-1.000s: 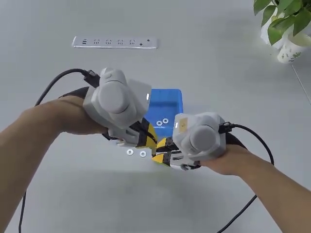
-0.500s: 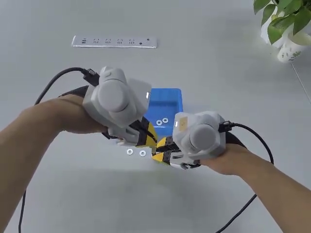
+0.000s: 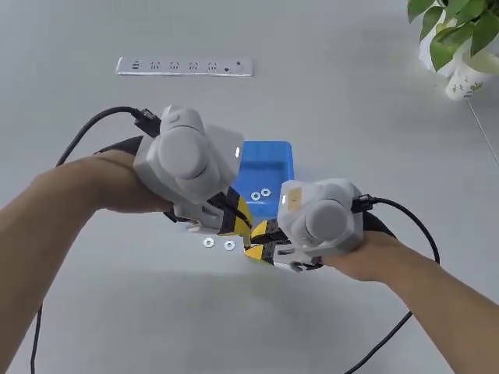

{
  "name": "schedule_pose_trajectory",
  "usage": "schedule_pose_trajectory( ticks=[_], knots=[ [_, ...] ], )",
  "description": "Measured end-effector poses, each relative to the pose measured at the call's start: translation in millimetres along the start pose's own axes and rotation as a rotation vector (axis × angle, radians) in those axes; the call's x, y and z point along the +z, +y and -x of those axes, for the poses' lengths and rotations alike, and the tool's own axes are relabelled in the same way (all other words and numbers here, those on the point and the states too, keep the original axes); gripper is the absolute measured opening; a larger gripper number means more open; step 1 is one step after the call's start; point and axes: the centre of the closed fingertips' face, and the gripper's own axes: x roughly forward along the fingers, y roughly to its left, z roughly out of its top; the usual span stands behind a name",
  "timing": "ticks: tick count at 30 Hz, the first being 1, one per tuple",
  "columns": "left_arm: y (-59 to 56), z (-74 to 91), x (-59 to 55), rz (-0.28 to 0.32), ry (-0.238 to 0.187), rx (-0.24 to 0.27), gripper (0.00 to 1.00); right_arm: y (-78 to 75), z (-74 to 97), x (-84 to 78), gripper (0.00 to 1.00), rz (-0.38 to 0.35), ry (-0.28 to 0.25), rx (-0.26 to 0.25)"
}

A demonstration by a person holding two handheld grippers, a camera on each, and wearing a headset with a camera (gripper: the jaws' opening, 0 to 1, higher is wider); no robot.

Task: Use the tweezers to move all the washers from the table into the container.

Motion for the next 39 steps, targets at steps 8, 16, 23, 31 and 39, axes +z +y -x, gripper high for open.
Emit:
schedule_pose_trajectory(
  ticks=[8, 16, 23, 31, 39],
  knots=[
    [0.5, 4.6, 3.4, 0.002, -0.01, 0.004, 0.04, -0.7, 4.0, 4.4, 0.09, 0.003, -0.005, -0.006],
    [-1.4, 11.9, 6.8, 0.002, -0.009, 0.002, 0.04, 0.7, 8.2, 10.3, 0.09, 0.007, -0.009, -0.003],
    [-1.4, 19.7, 12.1, -0.006, -0.004, 0.004, 0.04, 0.1, 14.1, 17.4, 0.09, 0.021, -0.01, -0.008],
    [-0.3, 29.9, 18.1, -0.011, -0.001, 0.006, 0.04, -1.7, 21.4, 26.9, 0.09, 0.032, -0.017, -0.006],
    [2.4, 40.4, 22.2, -0.019, 0.008, 0.007, 0.04, -3.6, 26.8, 37.6, 0.09, 0.043, -0.025, -0.01]
  ],
)
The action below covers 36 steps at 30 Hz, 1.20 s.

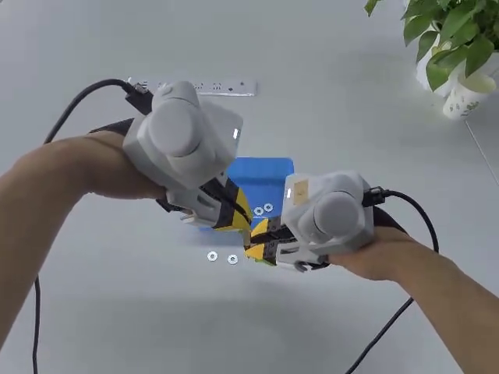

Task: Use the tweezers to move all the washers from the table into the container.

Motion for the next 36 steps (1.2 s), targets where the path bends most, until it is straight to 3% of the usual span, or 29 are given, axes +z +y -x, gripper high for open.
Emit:
schedule_pose_trajectory(
  ticks=[11, 22, 36],
  knots=[
    [12.3, 11.1, 5.7, -0.018, 0.006, 0.012, 0.04, -14.5, 8.0, 9.9, 0.09, 0.018, 0.001, -0.021],
    [31.8, 19.8, 10.5, -0.043, 0.011, 0.026, 0.04, -36.4, 12.8, 17.7, 0.09, 0.042, -0.004, -0.044],
    [52.7, 22.6, 6.9, -0.055, 0.018, 0.031, 0.04, -59.1, 9.4, 20.6, 0.09, 0.035, -0.012, -0.064]
  ],
)
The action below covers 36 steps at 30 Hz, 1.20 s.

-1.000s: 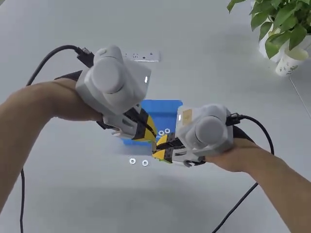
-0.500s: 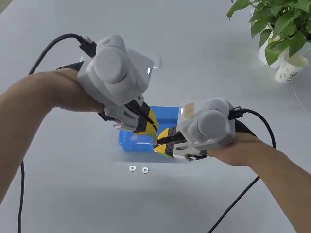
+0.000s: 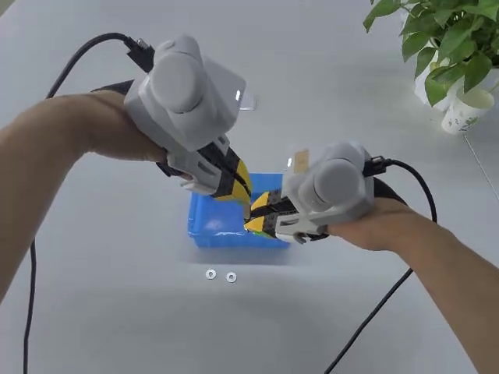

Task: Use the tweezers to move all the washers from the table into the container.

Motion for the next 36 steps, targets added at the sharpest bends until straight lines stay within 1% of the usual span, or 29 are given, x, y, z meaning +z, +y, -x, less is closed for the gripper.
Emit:
schedule_pose_trajectory(
  ticks=[6, 12, 18, 26, 36],
  knots=[
    [8.8, -4.0, -5.3, -0.002, 0.004, 0.007, 0.04, -9.8, -6.9, -3.6, 0.09, -0.009, -0.003, -0.006],
    [17.4, -11.5, -13.6, -0.002, 0.011, 0.011, 0.04, -18.0, -16.4, -9.6, 0.09, -0.014, 0.001, -0.005],
    [23.7, -18.6, -21.5, 0.008, 0.013, 0.009, 0.04, -22.3, -24.2, -15.7, 0.09, -0.018, 0.012, 0.004],
    [27.7, -30.1, -30.6, 0.015, 0.017, 0.001, 0.04, -24.8, -32.9, -28.3, 0.09, -0.036, 0.031, 0.021],
    [30.6, -39.1, -38.4, 0.023, 0.018, -0.009, 0.04, -25.7, -41.6, -36.5, 0.1, -0.048, 0.048, 0.045]
  ],
)
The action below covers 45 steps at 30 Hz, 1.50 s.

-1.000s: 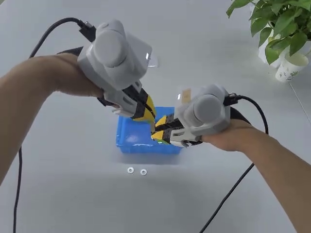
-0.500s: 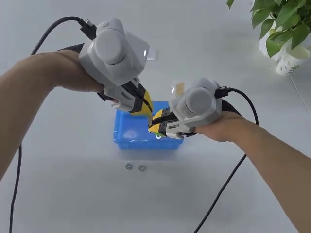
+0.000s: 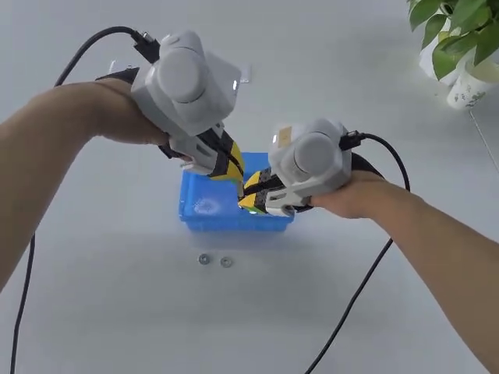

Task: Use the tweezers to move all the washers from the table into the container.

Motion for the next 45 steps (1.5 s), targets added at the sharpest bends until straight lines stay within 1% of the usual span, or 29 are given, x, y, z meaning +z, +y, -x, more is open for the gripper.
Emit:
schedule_pose_trajectory(
  ticks=[9, 16, 20, 30, 38, 45],
  knots=[
    [2.0, -7.5, -6.7, 0.006, 0.005, -0.007, 0.04, -1.2, -7.5, -6.3, 0.1, -0.012, 0.014, 0.02],
    [2.8, -10.3, -7.6, 0.011, -0.003, -0.009, 0.04, -1.6, -8.9, -9.9, 0.1, -0.023, 0.016, 0.027],
    [3.6, -10.2, -7.2, 0.011, -0.004, -0.008, 0.04, -0.4, -8.3, -8.5, 0.1, -0.028, 0.015, 0.029],
    [2.1, -8.7, -6.9, 0.007, 0.001, -0.011, 0.04, 2.7, -5.8, -4.0, 0.11, -0.012, 0.017, 0.028],
    [2.4, -3.7, -4.8, 0.0, 0.004, -0.008, 0.04, 1.1, -1.8, 1.3, 0.11, -0.005, 0.005, 0.018],
    [1.4, 4.0, 0.4, -0.005, 0.005, 0.0, 0.04, 0.8, 4.4, 7.5, 0.11, 0.001, -0.01, 0.005]
  ],
)
